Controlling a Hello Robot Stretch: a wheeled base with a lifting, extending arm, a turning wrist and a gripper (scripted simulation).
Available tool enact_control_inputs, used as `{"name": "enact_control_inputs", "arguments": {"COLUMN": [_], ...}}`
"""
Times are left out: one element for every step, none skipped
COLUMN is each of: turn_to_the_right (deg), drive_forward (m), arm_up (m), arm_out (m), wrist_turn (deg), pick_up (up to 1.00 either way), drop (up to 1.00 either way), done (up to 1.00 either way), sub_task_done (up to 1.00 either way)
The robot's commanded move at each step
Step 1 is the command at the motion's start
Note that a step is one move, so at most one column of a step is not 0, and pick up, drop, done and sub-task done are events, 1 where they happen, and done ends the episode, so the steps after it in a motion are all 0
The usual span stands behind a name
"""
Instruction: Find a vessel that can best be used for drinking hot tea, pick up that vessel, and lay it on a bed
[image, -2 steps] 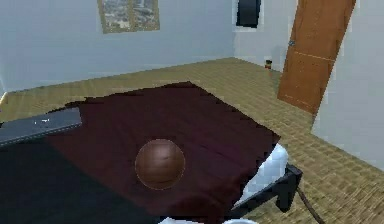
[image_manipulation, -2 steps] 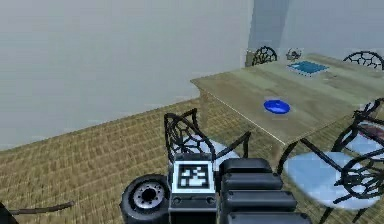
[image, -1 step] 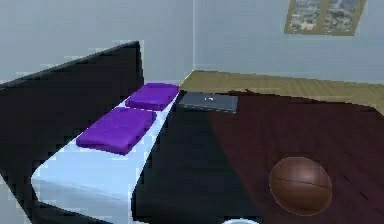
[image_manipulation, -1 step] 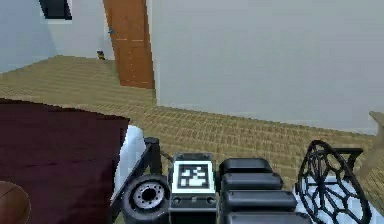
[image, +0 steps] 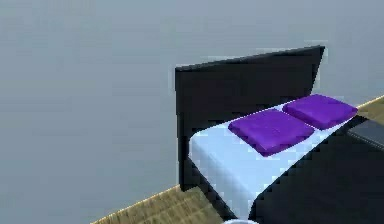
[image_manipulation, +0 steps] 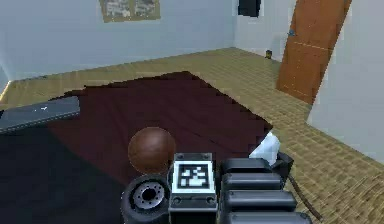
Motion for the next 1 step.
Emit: {"name": "enact_control_inputs", "arguments": {"turn_to_the_right": [-45.0], "drive_forward": [0.00], "arm_up": [0.00], "arm_out": [0.00], "wrist_turn": [0.0], "pick_up": [0.00], "drop": [0.00], "done": [0.00], "sub_task_done": [0.00]}}
